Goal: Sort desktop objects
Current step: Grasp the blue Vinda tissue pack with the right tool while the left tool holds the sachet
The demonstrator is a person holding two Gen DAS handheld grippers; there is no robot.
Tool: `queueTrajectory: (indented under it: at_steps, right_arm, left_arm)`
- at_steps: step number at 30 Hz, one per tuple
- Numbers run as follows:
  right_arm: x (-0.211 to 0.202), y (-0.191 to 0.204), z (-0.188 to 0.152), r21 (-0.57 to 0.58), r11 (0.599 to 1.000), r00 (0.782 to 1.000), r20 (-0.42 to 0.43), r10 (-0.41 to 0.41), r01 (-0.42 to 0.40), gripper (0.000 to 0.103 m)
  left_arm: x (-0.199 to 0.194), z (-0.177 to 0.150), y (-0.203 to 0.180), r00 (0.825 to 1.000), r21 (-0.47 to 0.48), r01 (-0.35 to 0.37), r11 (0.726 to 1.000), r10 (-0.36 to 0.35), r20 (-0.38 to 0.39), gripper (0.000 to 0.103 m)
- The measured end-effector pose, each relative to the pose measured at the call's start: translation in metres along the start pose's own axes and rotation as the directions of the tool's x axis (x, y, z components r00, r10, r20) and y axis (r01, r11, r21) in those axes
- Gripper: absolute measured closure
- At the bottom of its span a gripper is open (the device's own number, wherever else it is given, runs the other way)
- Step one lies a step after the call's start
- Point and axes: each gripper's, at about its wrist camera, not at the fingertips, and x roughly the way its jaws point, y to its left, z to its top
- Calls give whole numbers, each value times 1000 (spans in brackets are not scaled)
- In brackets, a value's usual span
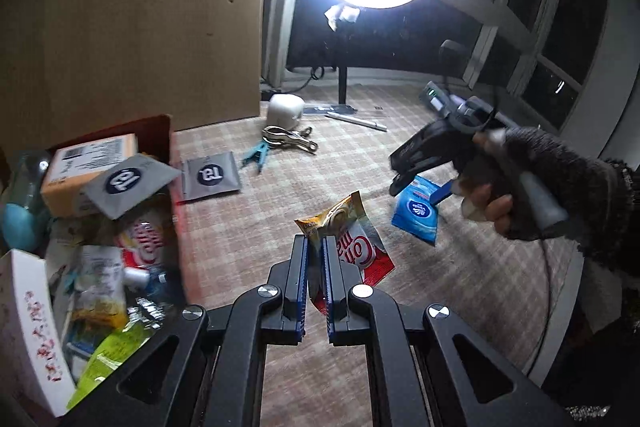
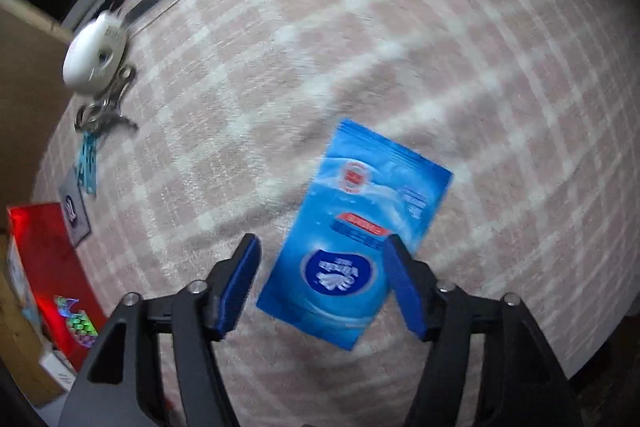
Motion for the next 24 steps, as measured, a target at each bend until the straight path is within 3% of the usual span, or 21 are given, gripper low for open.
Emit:
queueTrajectory:
  at_steps: [1,3,6,10,11,12,13,16,18,20,22,24]
  right_arm:
    - [2,6,-2,-21,999,1000,9,-27,28,22]
    - [6,16,-8,-65,994,996,26,-81,83,22]
    - [1,9,-14,-66,995,995,62,-77,81,36]
    - [-6,-3,-24,-149,987,994,94,-46,60,65]
    - [-7,-9,-25,-147,988,996,86,-31,43,97]
    - [-8,-15,-25,-141,990,997,75,-16,27,102]
    - [-7,-26,-24,-108,993,998,48,45,-40,103]
    - [-5,-45,-20,-56,987,988,-18,151,-152,102]
    - [-7,-60,-20,48,975,976,-33,217,-215,100]
    - [-11,-65,-19,63,973,975,-25,223,-221,77]
    - [-15,-63,-17,38,986,987,3,161,-161,58]
    - [-10,-67,-17,91,982,986,-5,166,-165,52]
  left_arm:
    - [-4,-1,3,1000,-3,-1,1000,1,6,97]
    - [-13,-2,8,1000,-6,-8,1000,8,15,97]
    - [-27,-7,15,999,-15,-27,1000,27,28,97]
    - [-45,-15,27,998,-40,-59,997,61,33,97]
    - [-50,-17,30,997,-46,-69,997,70,34,97]
    - [-54,-18,32,996,-51,-79,996,81,37,97]
    - [-59,-18,35,995,-56,-89,995,91,40,97]
    - [-68,-19,39,992,-58,-117,991,119,37,97]
    - [-74,-20,41,990,-56,-133,989,136,36,97]
    - [-78,-22,40,989,-56,-145,988,147,33,97]
    - [-82,-24,38,988,-56,-150,987,152,33,97]
    - [-86,-27,36,988,-55,-150,987,152,35,97]
